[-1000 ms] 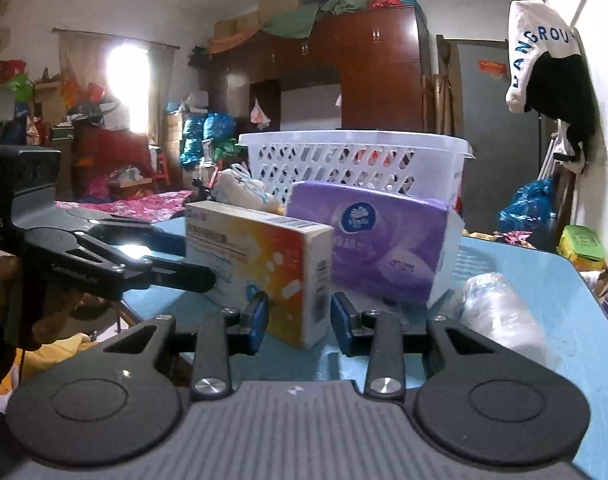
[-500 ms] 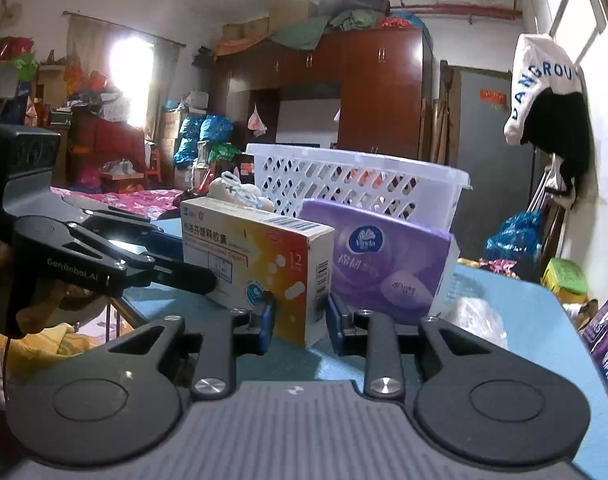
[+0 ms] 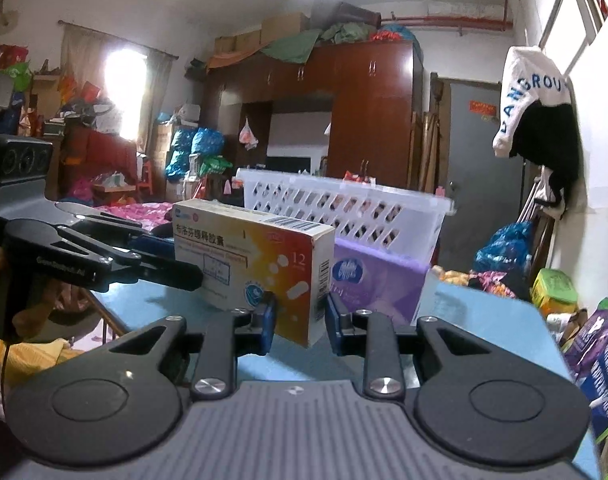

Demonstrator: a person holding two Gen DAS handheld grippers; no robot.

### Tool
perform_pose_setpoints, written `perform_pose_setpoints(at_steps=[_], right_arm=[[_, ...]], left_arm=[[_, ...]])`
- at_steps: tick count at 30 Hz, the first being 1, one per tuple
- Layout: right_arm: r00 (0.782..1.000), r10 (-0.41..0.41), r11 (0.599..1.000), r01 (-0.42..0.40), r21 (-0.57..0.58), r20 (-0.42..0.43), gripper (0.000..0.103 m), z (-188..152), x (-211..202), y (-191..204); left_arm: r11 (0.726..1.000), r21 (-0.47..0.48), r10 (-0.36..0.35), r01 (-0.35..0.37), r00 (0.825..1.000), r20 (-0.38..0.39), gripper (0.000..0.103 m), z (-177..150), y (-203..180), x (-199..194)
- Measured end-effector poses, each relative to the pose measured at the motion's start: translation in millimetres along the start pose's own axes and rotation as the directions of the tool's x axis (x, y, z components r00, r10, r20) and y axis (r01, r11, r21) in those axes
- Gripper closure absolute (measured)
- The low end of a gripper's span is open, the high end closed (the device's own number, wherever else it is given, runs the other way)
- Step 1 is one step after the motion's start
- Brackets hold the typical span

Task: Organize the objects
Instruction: 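Close both grippers on the medicine box and lift it, then carry the medicine box over the basket and open both grippers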

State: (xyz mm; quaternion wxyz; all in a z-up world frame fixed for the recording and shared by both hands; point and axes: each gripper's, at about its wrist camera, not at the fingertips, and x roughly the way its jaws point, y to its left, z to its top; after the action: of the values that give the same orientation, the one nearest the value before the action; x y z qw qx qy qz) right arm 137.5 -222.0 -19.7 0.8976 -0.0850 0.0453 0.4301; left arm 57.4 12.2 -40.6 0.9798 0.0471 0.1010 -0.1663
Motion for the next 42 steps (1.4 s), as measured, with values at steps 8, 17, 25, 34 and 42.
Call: perform_pose_setpoints(at_steps=[8,17,25,34,42], right_arm=[[0.996,-0.024,0.999,0.027,-0.036,0.091,0.074,45.6,5.5,-9.2],[0.999,-0.03,0.999,0.031,-0.026,0.042,0.074,93.0,71.0,-50.6],[0.997,-0.025,0.999,0.027,0.023,-0.076,0.074,104.7,136.7,-84.6],[0.965,-0.014,0.999,0.027,0.043,-0.261,0.074,98.7,181.6,-91.5],[0.92,0.0,0.999,0.018,0.041,-0.391,0.073,101.9,202.5,-95.4]], left_arm=[[0.997,0.064,0.041,-0.047,0.995,0.096,0.063,52.9,-0.4,-8.7],[0.991,0.079,0.1,-0.105,0.993,0.063,0.063,119.8,34.9,39.3],[0.989,0.044,0.146,-0.144,0.988,-0.055,0.063,148.4,81.1,97.9],[0.989,-0.014,0.142,-0.149,0.962,-0.234,0.063,143.3,125.3,142.3],[0.988,-0.03,0.129,-0.152,0.911,-0.391,0.063,133.7,143.2,168.0]])
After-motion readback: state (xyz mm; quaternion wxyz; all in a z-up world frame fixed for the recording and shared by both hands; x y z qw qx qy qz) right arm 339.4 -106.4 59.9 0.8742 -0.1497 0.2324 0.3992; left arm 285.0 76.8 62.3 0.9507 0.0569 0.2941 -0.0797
